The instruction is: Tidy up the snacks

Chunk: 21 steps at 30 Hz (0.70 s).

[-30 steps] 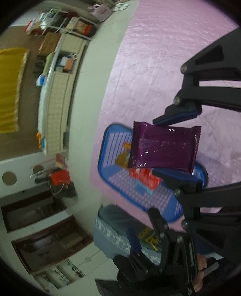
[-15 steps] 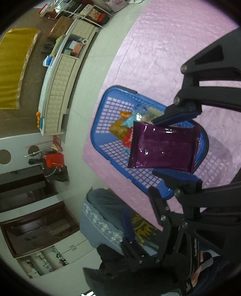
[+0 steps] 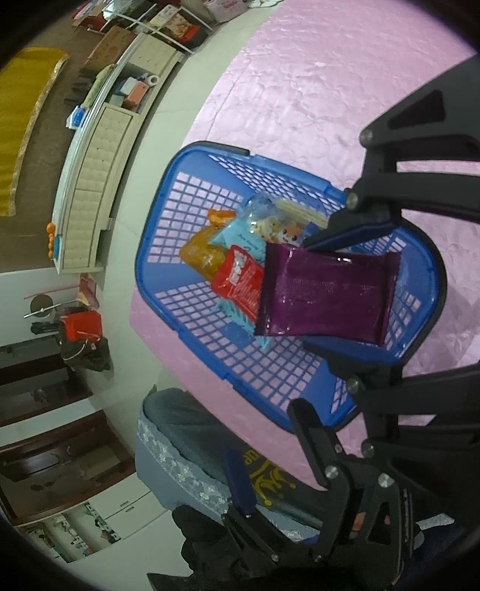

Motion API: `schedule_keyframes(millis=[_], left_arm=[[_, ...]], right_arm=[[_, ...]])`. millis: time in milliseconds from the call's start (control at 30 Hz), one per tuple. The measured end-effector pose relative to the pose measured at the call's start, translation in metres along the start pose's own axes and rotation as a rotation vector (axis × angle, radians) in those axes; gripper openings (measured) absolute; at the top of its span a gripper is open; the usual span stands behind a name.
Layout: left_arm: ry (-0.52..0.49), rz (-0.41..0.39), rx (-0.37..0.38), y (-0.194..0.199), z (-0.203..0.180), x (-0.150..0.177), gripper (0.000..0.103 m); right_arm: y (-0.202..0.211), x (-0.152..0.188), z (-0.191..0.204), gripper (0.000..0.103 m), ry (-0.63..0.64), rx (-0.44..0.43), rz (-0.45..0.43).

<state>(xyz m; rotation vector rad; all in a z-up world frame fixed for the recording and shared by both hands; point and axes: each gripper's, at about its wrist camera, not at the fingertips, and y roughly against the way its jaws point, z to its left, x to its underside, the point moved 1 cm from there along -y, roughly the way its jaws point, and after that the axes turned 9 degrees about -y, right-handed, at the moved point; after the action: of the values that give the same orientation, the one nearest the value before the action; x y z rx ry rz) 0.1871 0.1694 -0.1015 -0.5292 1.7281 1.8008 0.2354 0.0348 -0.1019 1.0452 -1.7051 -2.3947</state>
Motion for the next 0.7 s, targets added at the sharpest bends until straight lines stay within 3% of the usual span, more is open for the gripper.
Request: schedule_keyframes(millis=[100,167,300,433,600,700], left_arm=[[0.001,-0.006,-0.002,-0.002,-0.003,0.002,0.082],[-0.002,-0.006,-0.003,-0.004,-0.006,0.005,0.082],[-0.009,-0.032,-0.017,0.003,-0.014,0.015,0.083],[0.007,-0.077,-0.009,0.019,-0.025,0.026,0.086],[0.004,-0.175,-0.001,0.051,-0.054,0.036,0.103],[-0.001,-0.226,-0.012,0.069,-0.071,0.039,0.103]], right_arm=[[-0.004,0.003,-0.003,0.062,0.002,-0.003,-0.01],[-0.003,0.007,-0.007,0.078,-0.006,-0.006,-0.033],[0.009,0.023,-0.015,0.078,0.002,0.009,-0.088],[0.034,0.044,-0.035,0.087,-0.068,0.0,-0.155],[0.076,0.077,-0.052,0.088,-0.157,0.029,-0.266],[0.106,0.094,-0.055,0.098,-0.183,0.061,-0.336]])
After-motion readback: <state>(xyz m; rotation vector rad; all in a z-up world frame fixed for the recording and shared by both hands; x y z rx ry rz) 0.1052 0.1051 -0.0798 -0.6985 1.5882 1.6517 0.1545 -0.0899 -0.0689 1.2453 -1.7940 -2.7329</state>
